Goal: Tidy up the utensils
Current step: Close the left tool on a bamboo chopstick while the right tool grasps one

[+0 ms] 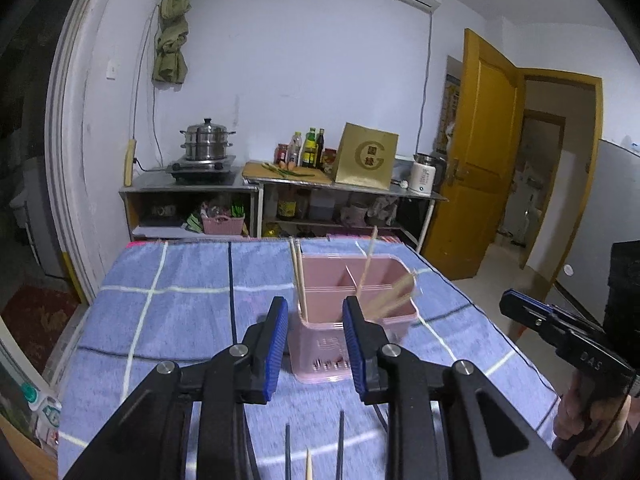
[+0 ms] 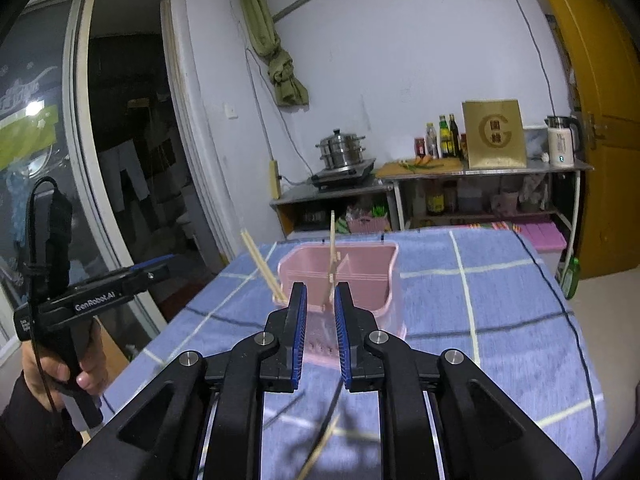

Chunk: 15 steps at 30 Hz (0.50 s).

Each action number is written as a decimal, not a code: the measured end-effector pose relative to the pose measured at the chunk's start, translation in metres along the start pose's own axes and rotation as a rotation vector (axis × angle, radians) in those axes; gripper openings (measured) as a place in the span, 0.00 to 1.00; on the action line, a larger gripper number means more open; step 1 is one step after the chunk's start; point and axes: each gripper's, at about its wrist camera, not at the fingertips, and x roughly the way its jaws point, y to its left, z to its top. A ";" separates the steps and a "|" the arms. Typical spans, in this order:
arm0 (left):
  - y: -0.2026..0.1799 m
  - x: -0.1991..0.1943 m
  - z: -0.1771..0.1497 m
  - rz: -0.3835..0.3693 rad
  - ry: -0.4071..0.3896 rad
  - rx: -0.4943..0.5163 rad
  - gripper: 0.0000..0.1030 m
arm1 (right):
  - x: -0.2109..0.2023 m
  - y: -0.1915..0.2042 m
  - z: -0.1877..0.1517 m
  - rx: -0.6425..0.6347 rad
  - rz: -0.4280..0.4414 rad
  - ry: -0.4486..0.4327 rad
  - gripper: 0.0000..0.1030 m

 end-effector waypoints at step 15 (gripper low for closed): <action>0.013 0.006 -0.097 0.004 0.197 -0.019 0.27 | 0.010 -0.005 -0.071 0.038 -0.012 0.178 0.14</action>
